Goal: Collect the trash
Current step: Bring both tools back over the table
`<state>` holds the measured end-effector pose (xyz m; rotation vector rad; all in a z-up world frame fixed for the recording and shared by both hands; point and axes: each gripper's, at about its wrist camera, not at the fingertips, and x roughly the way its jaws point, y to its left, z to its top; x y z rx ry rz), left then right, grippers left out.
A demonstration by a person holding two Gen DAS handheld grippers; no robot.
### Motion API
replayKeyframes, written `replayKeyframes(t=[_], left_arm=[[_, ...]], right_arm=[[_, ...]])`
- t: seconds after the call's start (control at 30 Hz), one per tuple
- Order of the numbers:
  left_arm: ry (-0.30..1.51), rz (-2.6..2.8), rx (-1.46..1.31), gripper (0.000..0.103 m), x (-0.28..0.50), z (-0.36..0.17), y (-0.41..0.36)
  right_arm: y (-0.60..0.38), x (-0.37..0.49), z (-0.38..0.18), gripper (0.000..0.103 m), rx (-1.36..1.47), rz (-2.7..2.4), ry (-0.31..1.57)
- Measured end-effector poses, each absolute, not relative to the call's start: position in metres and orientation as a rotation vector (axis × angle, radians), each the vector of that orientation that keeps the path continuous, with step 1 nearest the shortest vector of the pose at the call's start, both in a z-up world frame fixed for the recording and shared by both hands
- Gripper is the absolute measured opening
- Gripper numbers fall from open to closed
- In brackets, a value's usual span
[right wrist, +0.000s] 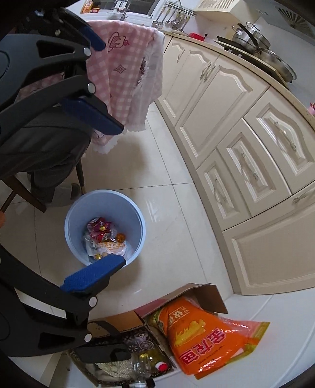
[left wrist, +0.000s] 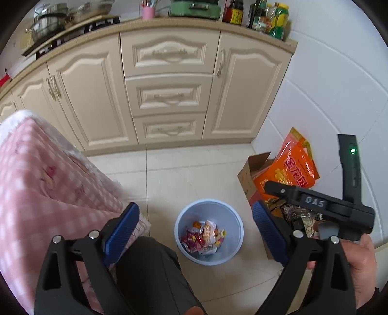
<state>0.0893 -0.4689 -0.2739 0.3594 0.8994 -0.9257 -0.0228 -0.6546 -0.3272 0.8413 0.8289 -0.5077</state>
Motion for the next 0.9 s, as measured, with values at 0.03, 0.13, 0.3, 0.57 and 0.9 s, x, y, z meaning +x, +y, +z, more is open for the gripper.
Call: replayKeyframes(t=[0.03,0.13,0.3,0.57,0.9], left_arm=[[0.888,-0.929,0.354,0.093,0.089,-0.268,-0.467],[0.864,-0.936,0.340,0.093,0.087,-0.254,-0.462],[0.822,-0.934,0.309,0.093,0.085,-0.231,-0.448],[0.750,-0.931,0.255,0.093,0.085,-0.191,-0.421],[0.651,-0.883,0.186,0.094,0.101,-0.143,-0.368]], right_arm=[[-0.653,-0.021,-0.324,0.097,0.834,-0.506,0.828],[-0.648,-0.016,-0.315,0.097,0.814,-0.499,0.826],[-0.639,-0.009,-0.297,0.097,0.785,-0.484,0.806],[-0.619,0.004,-0.259,0.097,0.724,-0.455,0.766],[-0.583,0.030,-0.209,0.097,0.640,-0.385,0.709]])
